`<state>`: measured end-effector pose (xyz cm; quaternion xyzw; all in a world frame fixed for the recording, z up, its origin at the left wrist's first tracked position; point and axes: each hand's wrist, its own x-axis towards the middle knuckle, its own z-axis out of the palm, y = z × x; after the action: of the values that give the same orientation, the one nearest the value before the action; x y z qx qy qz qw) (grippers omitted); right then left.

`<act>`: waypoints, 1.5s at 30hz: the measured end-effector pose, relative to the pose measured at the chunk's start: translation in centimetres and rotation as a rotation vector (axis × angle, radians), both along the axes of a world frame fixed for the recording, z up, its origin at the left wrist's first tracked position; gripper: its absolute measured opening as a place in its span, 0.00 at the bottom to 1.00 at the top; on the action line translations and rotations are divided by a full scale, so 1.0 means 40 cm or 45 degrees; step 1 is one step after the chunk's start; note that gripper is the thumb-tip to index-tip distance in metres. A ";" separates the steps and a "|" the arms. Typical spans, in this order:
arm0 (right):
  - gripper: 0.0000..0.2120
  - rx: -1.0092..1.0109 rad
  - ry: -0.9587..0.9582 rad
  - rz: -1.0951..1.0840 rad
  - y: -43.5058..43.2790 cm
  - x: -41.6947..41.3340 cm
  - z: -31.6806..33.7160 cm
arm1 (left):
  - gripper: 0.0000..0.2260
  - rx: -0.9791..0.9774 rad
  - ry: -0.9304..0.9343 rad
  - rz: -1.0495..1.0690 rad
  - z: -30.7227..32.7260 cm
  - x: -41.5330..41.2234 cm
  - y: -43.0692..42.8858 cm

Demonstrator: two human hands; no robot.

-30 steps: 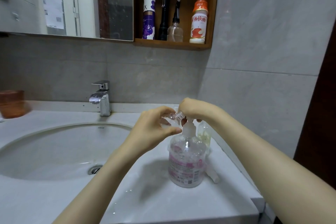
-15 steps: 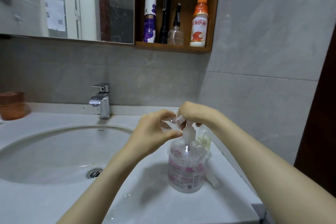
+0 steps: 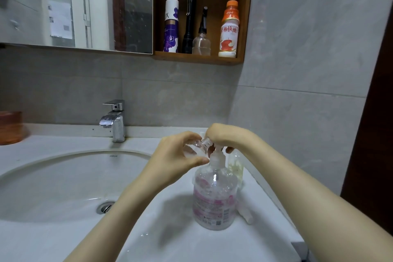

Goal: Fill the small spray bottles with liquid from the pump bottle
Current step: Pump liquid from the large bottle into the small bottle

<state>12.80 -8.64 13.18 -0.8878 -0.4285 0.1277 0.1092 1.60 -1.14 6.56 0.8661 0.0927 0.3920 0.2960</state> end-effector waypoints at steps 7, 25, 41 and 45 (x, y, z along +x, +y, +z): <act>0.06 -0.061 -0.048 -0.029 0.006 -0.022 0.004 | 0.19 -0.016 -0.054 0.022 -0.015 0.001 -0.001; 0.06 -0.069 -0.076 -0.039 0.000 -0.031 -0.002 | 0.20 0.008 -0.046 0.024 -0.009 0.001 -0.013; 0.08 -0.056 -0.096 -0.058 -0.001 -0.032 -0.003 | 0.19 -0.020 -0.065 0.019 -0.013 -0.001 -0.015; 0.14 -0.098 -0.184 -0.024 -0.003 -0.034 0.000 | 0.19 -0.018 -0.059 0.005 -0.014 -0.001 -0.013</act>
<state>11.42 -8.77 13.20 -0.9022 -0.4218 0.0787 0.0449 1.55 -1.66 5.99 0.8544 0.0904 0.4120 0.3034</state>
